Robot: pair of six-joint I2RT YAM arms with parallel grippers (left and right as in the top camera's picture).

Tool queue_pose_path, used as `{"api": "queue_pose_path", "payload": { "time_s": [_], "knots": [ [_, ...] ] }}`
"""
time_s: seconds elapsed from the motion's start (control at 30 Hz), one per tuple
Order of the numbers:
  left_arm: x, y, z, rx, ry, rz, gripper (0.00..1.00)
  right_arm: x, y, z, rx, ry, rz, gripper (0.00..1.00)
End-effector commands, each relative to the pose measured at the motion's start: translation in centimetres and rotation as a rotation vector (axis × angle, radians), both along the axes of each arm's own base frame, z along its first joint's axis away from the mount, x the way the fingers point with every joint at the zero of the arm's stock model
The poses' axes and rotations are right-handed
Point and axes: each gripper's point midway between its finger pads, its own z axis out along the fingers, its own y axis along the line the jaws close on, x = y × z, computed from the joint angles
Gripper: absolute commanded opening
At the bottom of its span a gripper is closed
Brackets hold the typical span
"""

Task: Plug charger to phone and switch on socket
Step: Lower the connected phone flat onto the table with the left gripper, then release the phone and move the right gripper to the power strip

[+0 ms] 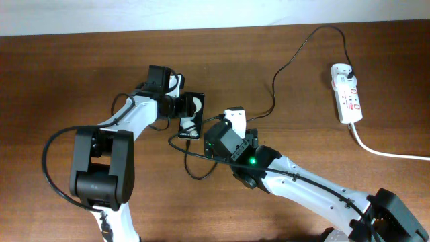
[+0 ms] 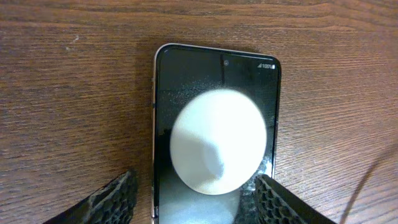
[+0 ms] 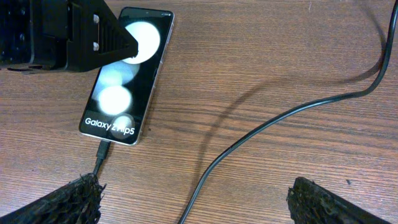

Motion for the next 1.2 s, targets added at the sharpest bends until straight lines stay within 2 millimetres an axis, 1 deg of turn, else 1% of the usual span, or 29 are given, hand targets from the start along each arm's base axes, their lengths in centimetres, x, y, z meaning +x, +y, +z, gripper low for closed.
{"api": "queue_pose_path", "payload": {
  "time_s": [0.0,0.03,0.07,0.13,0.17,0.23,0.27,0.3,0.33,0.37,0.43,0.5,0.7,0.73,0.77,0.8,0.87,0.9,0.93,0.97,1.0,1.03,1.07,1.1,1.17],
  "knots": [
    [0.5,0.1,-0.2,0.015,-0.018,-0.001,0.52,0.0,-0.3,0.0,0.004,0.003,-0.012,0.99],
    [1.0,0.3,0.2,0.012,-0.033,0.005,0.52,-0.1,-0.3,0.0,0.001,0.005,-0.012,0.99],
    [2.1,0.6,1.4,-0.001,-0.06,0.014,0.53,-0.1,-0.3,0.0,0.0,0.006,-0.012,0.99],
    [3.3,1.0,3.0,-0.026,-0.095,0.024,0.55,-0.1,-0.3,0.0,0.0,0.006,-0.012,0.99],
    [4.1,1.6,4.0,-0.033,-0.121,0.039,0.56,-0.1,-0.3,0.0,0.0,0.006,-0.012,0.99],
    [5.1,3.2,5.1,-0.034,-0.148,0.072,0.7,-0.1,-0.3,0.0,0.0,0.006,-0.012,0.99],
    [5.3,4.0,5.2,-0.034,-0.15,0.088,0.73,-0.1,-0.3,0.0,0.0,0.006,-0.012,0.99],
    [5.6,5.6,5.2,-0.031,-0.149,0.12,0.78,-0.1,-0.3,0.0,0.0,0.006,-0.012,0.99],
    [5.6,7.5,5.0,-0.027,-0.139,0.158,0.99,-0.1,-0.3,0.0,0.0,0.006,-0.012,0.99],
    [5.6,8.9,4.9,-0.024,-0.128,0.187,0.99,-0.1,-0.3,0.0,0.0,0.006,-0.012,0.99],
    [5.3,10.5,4.6,-0.02,-0.11,0.219,0.99,-0.1,-0.3,0.0,0.0,0.006,-0.013,0.98],
    [5.4,11.7,4.6,-0.019,-0.111,0.242,0.99,-0.1,-0.3,0.0,0.0,0.006,-0.013,0.99],
    [5.4,11.7,4.6,-0.019,-0.111,0.243,0.99,-0.3,-0.6,-0.3,-0.014,0.019,-0.013,0.99],
    [5.4,11.7,4.6,-0.019,-0.111,0.243,0.99,-0.3,-0.6,0.0,-0.013,0.014,-0.008,0.99],
    [5.4,11.7,4.6,-0.019,-0.111,0.243,0.99,-0.2,-0.5,0.7,-0.01,0.006,-0.004,0.99],
    [5.4,11.7,4.6,-0.019,-0.111,0.243,0.99,-0.1,-0.8,2.4,-0.021,0.013,0.007,0.99],
    [5.4,11.7,4.6,-0.019,-0.111,0.243,0.99,0.7,-3.0,6.4,-0.055,0.049,-0.049,0.99],
    [5.4,11.7,4.6,-0.019,-0.111,0.243,0.99,1.3,-5.1,9.2,-0.079,0.071,-0.09,0.99],
    [5.4,11.7,4.6,-0.019,-0.111,0.243,0.99,1.7,-6.6,11.4,-0.093,0.084,-0.097,0.99],
    [5.4,11.7,4.6,-0.019,-0.111,0.243,0.99,2.0,-8.7,14.3,-0.088,0.099,-0.123,0.99],
    [5.4,11.7,4.6,-0.019,-0.111,0.243,0.99,2.3,-10.4,16.3,-0.069,0.103,-0.162,0.99],
    [5.4,11.7,4.6,-0.019,-0.111,0.243,0.99,2.5,-11.7,17.6,-0.06,0.098,-0.196,0.99],
    [5.4,11.7,4.6,-0.019,-0.111,0.243,0.99,2.9,-14.1,19.3,-0.055,0.083,-0.251,0.99],
    [5.4,11.7,4.6,-0.019,-0.111,0.243,0.99,3.5,-16.7,20.3,-0.051,0.069,-0.314,0.99],
    [5.4,11.7,4.6,-0.019,-0.111,0.243,0.99,3.9,-20.5,20.4,-0.05,0.078,-0.423,0.99]
  ]
}}
